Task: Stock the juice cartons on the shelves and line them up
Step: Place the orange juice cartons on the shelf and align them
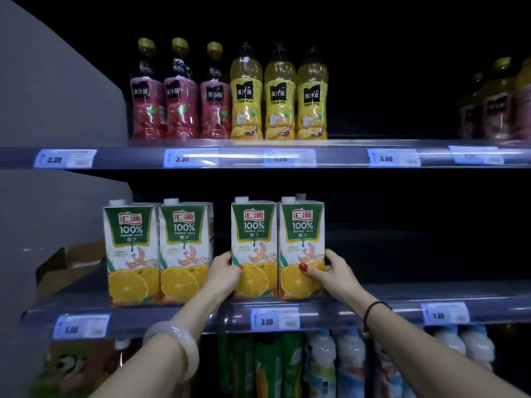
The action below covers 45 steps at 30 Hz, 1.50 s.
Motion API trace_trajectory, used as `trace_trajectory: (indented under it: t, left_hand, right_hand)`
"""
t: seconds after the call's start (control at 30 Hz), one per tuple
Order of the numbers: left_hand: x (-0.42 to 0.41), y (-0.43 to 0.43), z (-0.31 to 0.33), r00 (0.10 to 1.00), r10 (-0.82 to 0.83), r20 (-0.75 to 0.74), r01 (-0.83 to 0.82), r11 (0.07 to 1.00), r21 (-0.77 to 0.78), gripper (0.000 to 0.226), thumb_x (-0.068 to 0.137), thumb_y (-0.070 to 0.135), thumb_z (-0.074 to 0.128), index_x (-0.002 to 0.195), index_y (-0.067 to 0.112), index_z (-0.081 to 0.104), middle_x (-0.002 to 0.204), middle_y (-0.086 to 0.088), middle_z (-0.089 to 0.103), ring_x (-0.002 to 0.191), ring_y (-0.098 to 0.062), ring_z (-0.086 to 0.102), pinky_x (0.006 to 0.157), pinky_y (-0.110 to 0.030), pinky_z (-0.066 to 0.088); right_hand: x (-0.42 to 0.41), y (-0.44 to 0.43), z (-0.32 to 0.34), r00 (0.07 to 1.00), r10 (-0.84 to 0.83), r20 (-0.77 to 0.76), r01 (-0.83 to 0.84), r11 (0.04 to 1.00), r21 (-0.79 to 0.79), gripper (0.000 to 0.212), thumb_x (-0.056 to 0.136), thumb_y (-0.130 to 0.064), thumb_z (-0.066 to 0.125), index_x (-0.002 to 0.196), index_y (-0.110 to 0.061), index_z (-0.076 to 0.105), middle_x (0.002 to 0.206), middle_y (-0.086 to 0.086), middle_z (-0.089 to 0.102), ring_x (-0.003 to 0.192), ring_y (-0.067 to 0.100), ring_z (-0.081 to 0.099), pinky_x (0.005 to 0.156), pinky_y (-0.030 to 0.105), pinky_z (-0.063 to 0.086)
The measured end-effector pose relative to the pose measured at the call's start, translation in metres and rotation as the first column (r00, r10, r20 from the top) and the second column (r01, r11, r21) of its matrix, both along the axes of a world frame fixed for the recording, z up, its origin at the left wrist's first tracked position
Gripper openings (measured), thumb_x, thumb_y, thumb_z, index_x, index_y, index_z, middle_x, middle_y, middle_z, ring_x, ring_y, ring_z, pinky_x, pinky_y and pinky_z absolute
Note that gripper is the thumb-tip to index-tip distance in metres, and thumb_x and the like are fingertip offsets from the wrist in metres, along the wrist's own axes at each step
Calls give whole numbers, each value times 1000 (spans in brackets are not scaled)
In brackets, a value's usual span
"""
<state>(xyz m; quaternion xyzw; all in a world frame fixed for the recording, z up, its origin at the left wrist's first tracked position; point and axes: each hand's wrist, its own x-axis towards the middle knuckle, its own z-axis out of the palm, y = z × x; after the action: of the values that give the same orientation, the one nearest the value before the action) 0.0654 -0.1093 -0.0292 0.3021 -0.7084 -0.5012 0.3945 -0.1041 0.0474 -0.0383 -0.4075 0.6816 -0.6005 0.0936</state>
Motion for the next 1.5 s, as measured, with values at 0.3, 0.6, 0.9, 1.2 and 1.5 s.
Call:
trace_trajectory:
  t: [0.3,0.6,0.9,1.2,1.5]
  left_hand:
    - [19,-8,-24,998,57,2,-55,977,-208,47,96,6,45,142,11,39,143,-4,45,131,-21,41,110,-37,34]
    - [27,2,-32,968,239,-79,-252,915,-315,44,82,35,69,121,16,63,110,-3,70,89,-11,63,73,-24,48]
    - [36,22,-43,897,431,-99,-427,786,-448,49,79,45,67,119,17,65,113,2,58,103,-15,50,80,-32,46]
    - [16,30,-35,950,300,-86,-306,843,-443,40,79,44,65,116,29,58,90,12,55,81,-8,52,64,-26,42]
    - [-16,53,-36,977,167,-135,-211,859,-466,29,80,35,67,96,38,44,78,10,52,73,-6,52,57,-22,44]
  right_hand:
    - [25,-8,-4,999,-37,7,37,999,7,26,84,-24,69,106,-19,55,105,0,68,94,16,67,79,31,57]
    - [28,-7,-3,999,-23,37,23,1000,-6,25,86,-23,67,108,-19,56,105,3,70,93,16,68,80,32,57]
    - [37,-14,-2,999,2,34,-2,1000,19,37,87,-24,66,120,-14,54,114,4,67,101,19,65,87,36,55]
    - [44,-17,-3,999,-33,-8,33,998,44,34,87,-26,64,118,-17,53,115,2,66,105,18,64,91,39,54]
    - [29,1,4,998,67,13,-68,995,67,41,90,-15,61,128,-4,50,126,12,61,116,20,58,98,36,49]
